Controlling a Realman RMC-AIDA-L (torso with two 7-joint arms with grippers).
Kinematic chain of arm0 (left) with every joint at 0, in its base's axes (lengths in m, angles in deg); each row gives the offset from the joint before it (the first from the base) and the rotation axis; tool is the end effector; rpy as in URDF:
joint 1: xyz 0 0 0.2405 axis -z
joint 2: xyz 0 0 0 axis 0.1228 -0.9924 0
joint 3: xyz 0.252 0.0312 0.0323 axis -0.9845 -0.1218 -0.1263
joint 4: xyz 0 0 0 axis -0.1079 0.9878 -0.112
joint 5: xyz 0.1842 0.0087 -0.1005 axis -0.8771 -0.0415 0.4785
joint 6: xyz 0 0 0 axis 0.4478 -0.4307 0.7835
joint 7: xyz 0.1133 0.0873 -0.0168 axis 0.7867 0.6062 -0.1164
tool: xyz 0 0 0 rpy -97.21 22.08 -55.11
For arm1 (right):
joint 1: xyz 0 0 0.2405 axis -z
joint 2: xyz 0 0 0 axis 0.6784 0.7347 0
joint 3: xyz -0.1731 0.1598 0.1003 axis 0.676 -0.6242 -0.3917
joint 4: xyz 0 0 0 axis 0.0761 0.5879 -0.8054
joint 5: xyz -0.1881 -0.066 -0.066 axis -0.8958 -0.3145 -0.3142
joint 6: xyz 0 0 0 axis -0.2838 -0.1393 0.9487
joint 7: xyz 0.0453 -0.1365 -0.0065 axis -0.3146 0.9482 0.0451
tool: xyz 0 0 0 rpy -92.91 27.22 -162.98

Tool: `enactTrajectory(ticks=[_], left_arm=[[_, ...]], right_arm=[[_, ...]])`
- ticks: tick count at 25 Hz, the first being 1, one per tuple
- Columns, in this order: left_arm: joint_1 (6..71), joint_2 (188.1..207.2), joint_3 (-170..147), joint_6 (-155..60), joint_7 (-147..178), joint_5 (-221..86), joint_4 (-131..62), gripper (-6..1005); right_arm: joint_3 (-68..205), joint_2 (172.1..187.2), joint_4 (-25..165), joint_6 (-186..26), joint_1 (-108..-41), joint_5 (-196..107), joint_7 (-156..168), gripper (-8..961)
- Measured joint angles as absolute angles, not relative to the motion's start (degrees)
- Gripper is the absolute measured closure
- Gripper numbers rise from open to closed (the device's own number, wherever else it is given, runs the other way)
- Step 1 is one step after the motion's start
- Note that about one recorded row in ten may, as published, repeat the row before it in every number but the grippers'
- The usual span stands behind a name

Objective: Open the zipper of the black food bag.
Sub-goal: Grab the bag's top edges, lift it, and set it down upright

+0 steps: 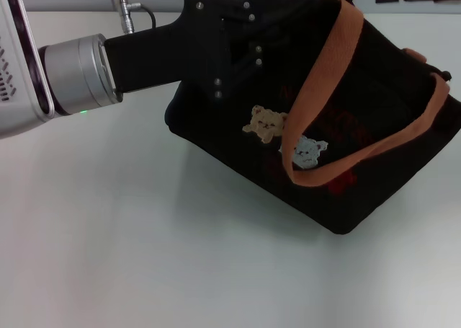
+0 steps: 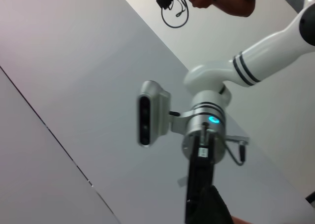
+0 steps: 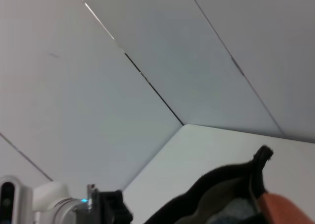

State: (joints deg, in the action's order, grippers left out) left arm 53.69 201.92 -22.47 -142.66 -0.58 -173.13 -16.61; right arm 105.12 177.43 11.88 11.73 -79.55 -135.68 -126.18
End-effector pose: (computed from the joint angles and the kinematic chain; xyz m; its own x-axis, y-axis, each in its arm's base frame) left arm -0.1678 0.3516 -0.0075 0.5448 -0.6610 0.5161 -0.2979 -0.7278 -0.6177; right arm 0.1674 0.3730 0.1162 0.5676 -0.6544 -0.4996 -0.7099 -0.6964 0.1056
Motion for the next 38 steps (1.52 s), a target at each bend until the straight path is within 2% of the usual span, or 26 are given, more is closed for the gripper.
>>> enactTrajectory(ticks=[6, 8, 9, 10, 11, 13, 17, 29, 33, 35, 38], left_arm=[[53.65, 201.92, -22.47, -142.54, 0.03, -172.92, -16.79, 870], [53.7, 201.91, -22.47, -142.54, 0.04, -172.91, -16.79, 870], [53.7, 201.9, -22.47, -142.56, 0.05, -172.91, -16.79, 870], [53.71, 201.87, -22.47, -142.61, 0.06, -172.91, -16.79, 870], [53.71, 201.87, -22.47, -142.61, 0.06, -172.91, -16.79, 870], [53.7, 201.85, -22.47, -142.67, 0.07, -172.9, -16.75, 870], [53.72, 201.84, -22.47, -142.79, 0.06, -172.9, -16.54, 870], [54.06, 201.83, -22.9, -142.86, 0.02, -172.9, -16.4, 869], [54.22, 201.83, -23.06, -142.82, 0.08, -172.9, -16.42, 869], [54.31, 201.83, -23.13, -142.81, 0.09, -172.9, -16.48, 869], [54.33, 201.84, -23.17, -142.8, 0.1, -172.9, -16.48, 869]], right_arm=[[104.53, 177.37, 13.83, 14.23, -78.96, -133.74, -116.68, 954], [103.93, 177.87, 11.4, 14.72, -78.53, -133.44, -110.92, 954], [103.76, 178.33, 9.72, 14.65, -78.14, -133.39, -108.47, 953], [103.87, 179.98, 4.23, 13.68, -77.0, -134.49, -102.39, 953], [103.87, 179.98, 4.23, 13.68, -77.0, -134.49, -102.39, 953], [105.63, 181.76, -3.18, 11.63, -76.36, -140.01, -97.2, 953], [107.69, 182.75, -7.96, 10.58, -77.72, -145.74, -95.72, 849], [112.19, 182.61, -10.45, 10.72, -80.58, -153.02, -94.09, 430], [113.05, 183.61, -12.53, 9.12, -80.44, -154.26, -93.18, 429], [115.69, 184.79, -15.61, 6.69, -79.68, -157.78, -92.43, 429], [117.8, 185.23, -16.98, 5.54, -79.31, -159.71, -92.36, 434]])
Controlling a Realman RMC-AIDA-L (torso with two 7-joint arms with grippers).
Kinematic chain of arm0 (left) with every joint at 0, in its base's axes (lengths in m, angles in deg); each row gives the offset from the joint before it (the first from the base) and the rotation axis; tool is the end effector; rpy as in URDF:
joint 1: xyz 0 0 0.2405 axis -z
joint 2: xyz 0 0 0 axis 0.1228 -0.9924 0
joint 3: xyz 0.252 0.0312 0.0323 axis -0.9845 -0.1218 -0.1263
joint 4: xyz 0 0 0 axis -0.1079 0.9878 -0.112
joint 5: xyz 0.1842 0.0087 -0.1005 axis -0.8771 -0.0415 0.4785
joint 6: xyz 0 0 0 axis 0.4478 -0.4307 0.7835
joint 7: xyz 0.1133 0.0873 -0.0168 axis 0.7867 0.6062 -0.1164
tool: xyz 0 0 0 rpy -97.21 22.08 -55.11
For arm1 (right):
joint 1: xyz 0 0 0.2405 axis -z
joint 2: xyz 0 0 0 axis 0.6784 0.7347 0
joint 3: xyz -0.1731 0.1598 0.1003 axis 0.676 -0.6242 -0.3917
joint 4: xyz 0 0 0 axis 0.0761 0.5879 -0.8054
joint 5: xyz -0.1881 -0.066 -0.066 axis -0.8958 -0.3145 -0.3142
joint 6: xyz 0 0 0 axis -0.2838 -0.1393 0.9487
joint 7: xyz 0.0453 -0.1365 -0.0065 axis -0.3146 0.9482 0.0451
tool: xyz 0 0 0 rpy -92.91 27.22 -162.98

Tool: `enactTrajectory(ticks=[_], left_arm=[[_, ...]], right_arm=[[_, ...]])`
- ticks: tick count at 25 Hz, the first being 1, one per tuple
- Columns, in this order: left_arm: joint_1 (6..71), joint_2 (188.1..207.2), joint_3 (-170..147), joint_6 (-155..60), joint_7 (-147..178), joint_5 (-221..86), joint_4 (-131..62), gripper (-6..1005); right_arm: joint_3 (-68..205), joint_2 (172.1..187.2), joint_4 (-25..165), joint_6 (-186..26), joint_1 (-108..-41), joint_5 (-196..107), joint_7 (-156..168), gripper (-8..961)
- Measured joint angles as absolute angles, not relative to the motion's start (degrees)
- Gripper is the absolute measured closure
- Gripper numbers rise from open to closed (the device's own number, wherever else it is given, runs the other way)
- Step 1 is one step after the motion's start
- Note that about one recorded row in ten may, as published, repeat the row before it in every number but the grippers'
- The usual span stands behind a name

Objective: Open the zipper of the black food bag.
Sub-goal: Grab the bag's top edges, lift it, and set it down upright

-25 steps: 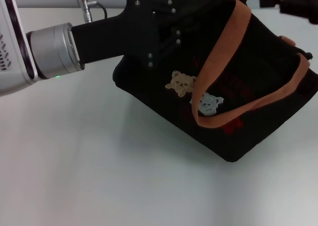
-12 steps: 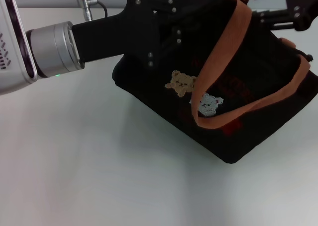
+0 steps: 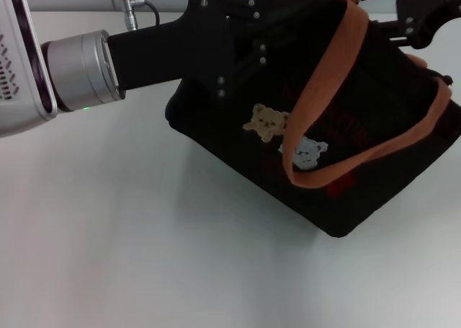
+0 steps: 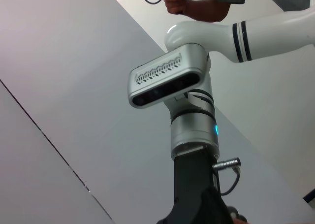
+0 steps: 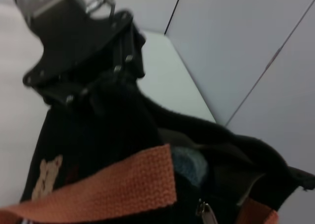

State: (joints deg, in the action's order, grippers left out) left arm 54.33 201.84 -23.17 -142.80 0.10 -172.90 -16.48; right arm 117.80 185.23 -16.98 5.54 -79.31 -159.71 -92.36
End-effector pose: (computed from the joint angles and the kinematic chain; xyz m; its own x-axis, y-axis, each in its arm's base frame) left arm -0.1636 0.3531 -0.0073 0.5314 -0.6780 0.5078 -0.3213 -0.7160 -0.6198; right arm 0.1160 0.3707 0.0920 0.9945 0.1020 0.0244 0.1022 -0.8916 -0.4412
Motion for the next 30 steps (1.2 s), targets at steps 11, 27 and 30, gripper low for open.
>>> enactTrajectory(ticks=[11, 27, 30], left_arm=[[54.34, 201.83, -23.18, -142.82, 0.12, -172.9, -16.37, 869], [54.05, 201.84, -23.15, -143.18, 0.64, -172.9, -16.4, 870], [53.85, 201.84, -23.14, -143.18, 0.64, -172.27, -16.4, 870]], right_arm=[[125.02, 186.19, -17.77, -0.42, -78.2, -160.6, -91.84, 488], [127.29, 186.24, -14.47, -3.99, -77.18, -159.63, -90.36, 919], [126.57, 186.25, -14.46, -3.81, -76.85, -159.12, -90.43, 926]])
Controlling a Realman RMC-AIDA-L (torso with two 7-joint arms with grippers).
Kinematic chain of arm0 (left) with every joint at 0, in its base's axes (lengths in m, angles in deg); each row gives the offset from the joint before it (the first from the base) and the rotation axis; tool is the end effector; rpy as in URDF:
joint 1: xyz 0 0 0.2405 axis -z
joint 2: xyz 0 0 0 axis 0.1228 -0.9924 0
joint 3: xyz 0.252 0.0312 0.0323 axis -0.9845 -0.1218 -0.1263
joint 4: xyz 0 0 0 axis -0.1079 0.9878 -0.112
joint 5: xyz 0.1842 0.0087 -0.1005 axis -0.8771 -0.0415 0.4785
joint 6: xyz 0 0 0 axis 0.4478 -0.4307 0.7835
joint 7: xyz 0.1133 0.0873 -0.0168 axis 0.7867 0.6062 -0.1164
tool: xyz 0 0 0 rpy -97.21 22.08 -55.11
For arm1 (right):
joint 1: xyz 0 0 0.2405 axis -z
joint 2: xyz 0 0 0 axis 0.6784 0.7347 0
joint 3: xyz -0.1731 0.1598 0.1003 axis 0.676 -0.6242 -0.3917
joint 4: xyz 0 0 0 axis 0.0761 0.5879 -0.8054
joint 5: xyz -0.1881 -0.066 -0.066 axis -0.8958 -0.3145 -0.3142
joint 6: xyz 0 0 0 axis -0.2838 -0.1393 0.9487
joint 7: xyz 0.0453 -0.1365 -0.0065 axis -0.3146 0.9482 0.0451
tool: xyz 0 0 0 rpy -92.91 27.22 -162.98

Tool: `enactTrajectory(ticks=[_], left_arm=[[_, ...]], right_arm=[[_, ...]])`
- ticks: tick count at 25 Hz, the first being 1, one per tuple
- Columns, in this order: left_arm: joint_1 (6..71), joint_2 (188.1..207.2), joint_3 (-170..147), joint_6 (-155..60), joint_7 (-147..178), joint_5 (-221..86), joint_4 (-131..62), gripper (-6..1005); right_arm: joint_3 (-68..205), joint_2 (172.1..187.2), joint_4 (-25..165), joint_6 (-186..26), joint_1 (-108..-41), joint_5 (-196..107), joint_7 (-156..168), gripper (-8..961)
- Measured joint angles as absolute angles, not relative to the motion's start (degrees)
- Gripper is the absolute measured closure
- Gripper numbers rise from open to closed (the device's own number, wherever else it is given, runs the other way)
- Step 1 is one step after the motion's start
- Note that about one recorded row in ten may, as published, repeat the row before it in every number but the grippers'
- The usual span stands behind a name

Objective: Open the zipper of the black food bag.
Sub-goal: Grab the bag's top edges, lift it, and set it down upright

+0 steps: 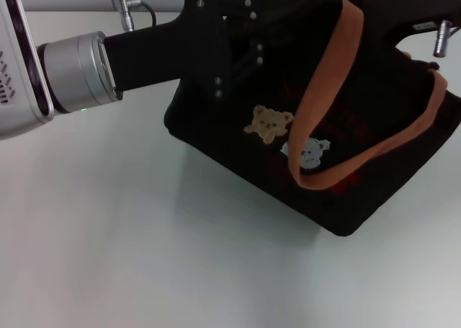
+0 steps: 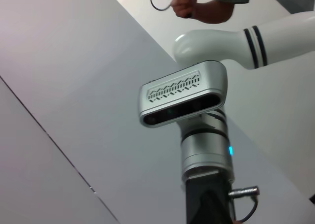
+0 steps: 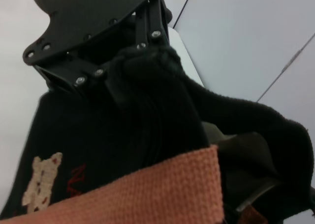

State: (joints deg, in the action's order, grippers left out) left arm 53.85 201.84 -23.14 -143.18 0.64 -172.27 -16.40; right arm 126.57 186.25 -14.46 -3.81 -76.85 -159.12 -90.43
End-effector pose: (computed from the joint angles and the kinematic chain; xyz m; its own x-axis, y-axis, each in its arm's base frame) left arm -0.1655 0.3518 -0.0056 0.5262 -0.6844 0.5046 -0.3153 -0.7082 -0.6318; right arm 0.1142 0.3752 0.0583 0.9876 0.1513 0.0412 0.1537 -0.8825 -0.4445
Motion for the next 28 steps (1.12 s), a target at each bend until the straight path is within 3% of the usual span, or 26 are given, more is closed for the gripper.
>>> enactTrajectory(ticks=[19, 21, 22, 28], left_arm=[[53.83, 201.74, -23.19, -142.81, 0.74, -170.83, -16.71, 869], [53.85, 201.74, -23.4, -142.9, 0.74, -170.82, -16.56, 869], [53.81, 201.74, -23.67, -143.02, 0.74, -170.75, -16.45, 869], [53.78, 201.74, -23.95, -143.0, 0.74, -170.75, -16.31, 869]], right_arm=[[109.92, 185.54, -10.2, 8.28, -75.56, -150.56, -90.23, 909], [108.11, 184.89, -10.2, 10.01, -75.58, -148.52, -91.23, 904], [106.99, 183.73, -10.67, 12.13, -75.88, -147.24, -92.86, 901], [105.98, 182.15, -11.17, 15.37, -76.99, -146.19, -93.49, 866]])
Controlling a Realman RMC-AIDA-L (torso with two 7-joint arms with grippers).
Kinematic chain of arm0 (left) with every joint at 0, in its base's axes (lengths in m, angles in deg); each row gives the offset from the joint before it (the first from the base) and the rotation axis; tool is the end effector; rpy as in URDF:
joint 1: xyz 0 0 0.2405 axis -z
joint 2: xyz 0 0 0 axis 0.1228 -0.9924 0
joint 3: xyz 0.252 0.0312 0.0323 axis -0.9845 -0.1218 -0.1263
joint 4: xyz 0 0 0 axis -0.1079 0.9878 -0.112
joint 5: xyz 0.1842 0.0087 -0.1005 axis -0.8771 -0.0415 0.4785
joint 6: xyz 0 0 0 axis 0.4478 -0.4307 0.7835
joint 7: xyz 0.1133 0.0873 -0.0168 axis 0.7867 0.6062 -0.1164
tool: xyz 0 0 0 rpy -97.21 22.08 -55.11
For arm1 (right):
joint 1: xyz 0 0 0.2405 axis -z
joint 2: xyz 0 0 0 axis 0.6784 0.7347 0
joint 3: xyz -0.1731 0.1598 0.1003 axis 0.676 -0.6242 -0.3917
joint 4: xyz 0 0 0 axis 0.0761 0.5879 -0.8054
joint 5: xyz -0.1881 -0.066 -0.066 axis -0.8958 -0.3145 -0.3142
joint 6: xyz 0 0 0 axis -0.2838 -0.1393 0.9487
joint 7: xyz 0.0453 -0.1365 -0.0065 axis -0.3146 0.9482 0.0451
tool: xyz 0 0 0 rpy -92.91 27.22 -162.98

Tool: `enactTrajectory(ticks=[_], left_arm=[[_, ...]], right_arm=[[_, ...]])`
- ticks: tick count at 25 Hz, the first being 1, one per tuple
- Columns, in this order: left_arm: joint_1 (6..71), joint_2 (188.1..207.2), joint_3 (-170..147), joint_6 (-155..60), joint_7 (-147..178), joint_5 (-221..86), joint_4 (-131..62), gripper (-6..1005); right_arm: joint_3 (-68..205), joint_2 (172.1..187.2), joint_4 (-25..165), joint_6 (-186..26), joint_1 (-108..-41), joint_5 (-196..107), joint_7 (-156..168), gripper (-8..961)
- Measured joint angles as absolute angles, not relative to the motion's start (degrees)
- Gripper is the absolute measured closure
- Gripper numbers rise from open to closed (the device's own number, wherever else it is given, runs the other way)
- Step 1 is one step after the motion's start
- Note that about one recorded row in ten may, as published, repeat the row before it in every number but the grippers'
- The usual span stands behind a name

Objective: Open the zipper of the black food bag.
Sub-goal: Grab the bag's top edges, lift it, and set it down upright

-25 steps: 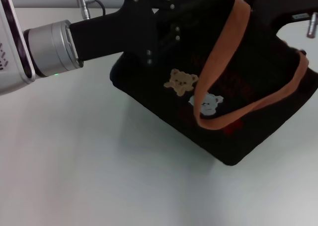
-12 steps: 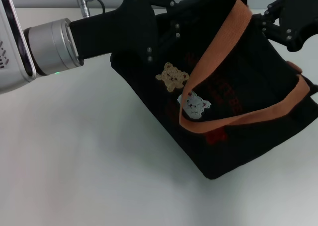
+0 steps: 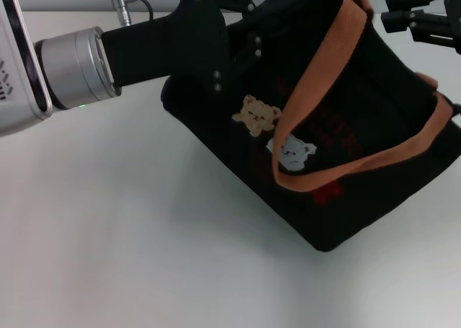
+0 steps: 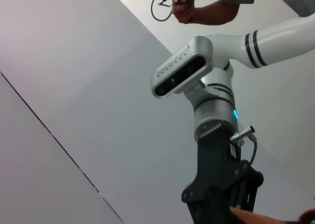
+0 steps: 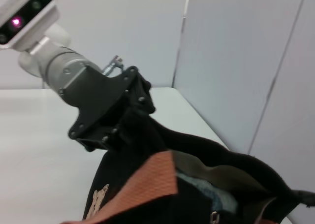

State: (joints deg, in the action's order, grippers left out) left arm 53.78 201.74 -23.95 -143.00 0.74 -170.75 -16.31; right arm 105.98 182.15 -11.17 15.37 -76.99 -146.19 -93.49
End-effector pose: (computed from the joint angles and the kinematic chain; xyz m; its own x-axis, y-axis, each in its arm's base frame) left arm -0.1646 0.3534 -0.0036 0.5222 -0.6909 0.5000 -0.3103 -0.7000 -0.6431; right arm 0.1440 0.3502 0.1264 0.9725 0.0040 -0.2327 -0.0807 -0.9320 -0.3533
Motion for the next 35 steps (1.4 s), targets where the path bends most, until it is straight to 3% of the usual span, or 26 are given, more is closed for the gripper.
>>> enactTrajectory(ticks=[4, 9, 12, 17, 29, 34, 35], left_arm=[[53.98, 201.75, -24.59, -142.87, 0.73, -170.74, -16.24, 871], [54.09, 201.75, -25.17, -142.68, 0.74, -170.67, -16.2, 874], [54.12, 201.77, -25.2, -142.66, 0.73, -170.61, -16.16, 875], [54.15, 201.83, -25.21, -142.66, 0.73, -170.61, -16.13, 878], [54.22, 201.83, -25.31, -142.85, 1.38, -170.61, -16.21, 878], [54.25, 201.84, -25.38, -142.97, 1.4, -170.61, -16.15, 878], [54.25, 201.84, -25.38, -142.98, 1.41, -170.61, -16.15, 878]], right_arm=[[106.59, 181.21, -11.46, 15.95, -79.17, -147.81, -92.75, 782], [107.52, 181.06, -10.12, 16.13, -82.47, -152.27, -91.98, 676], [108.06, 181.12, -8.65, 16.25, -83.61, -153.2, -92.15, 468], [110.26, 181.78, -7.27, 15.19, -84.25, -155.13, -92.12, 432], [113.62, 185.05, -8.91, 7.96, -84.15, -160.07, -91.85, 530], [114.36, 185.26, -9.37, 7.08, -83.49, -159.7, -90.96, 571], [114.36, 185.26, -9.37, 7.08, -83.49, -159.7, -90.96, 614]])
